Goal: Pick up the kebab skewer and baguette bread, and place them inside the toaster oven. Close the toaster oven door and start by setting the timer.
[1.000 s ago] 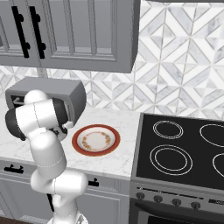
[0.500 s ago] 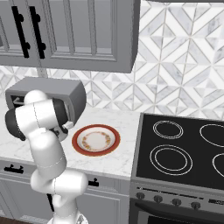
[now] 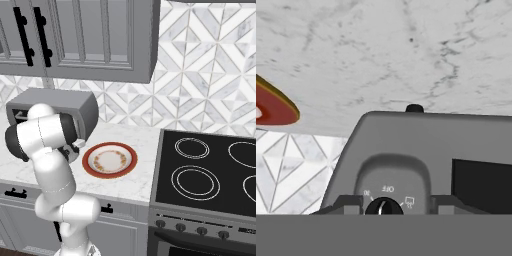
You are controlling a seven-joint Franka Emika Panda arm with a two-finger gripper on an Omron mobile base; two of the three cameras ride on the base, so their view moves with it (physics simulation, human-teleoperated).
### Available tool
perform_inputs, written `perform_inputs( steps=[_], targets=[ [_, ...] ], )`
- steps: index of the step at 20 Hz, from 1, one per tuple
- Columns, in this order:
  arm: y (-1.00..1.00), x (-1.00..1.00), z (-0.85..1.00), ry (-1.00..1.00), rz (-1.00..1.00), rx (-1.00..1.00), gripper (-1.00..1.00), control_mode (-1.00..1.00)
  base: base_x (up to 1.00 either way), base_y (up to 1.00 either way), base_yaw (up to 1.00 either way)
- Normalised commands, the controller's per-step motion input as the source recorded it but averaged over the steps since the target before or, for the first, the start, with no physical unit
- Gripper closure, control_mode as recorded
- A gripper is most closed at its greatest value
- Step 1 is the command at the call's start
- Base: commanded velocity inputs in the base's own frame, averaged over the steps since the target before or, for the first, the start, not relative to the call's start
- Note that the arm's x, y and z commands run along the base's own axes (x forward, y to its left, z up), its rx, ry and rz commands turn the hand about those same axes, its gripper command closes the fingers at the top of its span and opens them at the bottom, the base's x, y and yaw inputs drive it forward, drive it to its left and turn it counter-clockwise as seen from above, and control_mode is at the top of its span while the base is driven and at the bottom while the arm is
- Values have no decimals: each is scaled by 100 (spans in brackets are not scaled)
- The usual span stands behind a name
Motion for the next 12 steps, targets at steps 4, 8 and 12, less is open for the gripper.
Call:
perform_inputs(
  steps=[4,8,12],
  targets=[
    [0,0,10,0,0,0,100,-100,0,0,0],
    [0,-2,12,0,0,0,100,-100,0,0,0],
    [-3,-19,11,-4,0,0,100,-100,0,0,0]
  ],
)
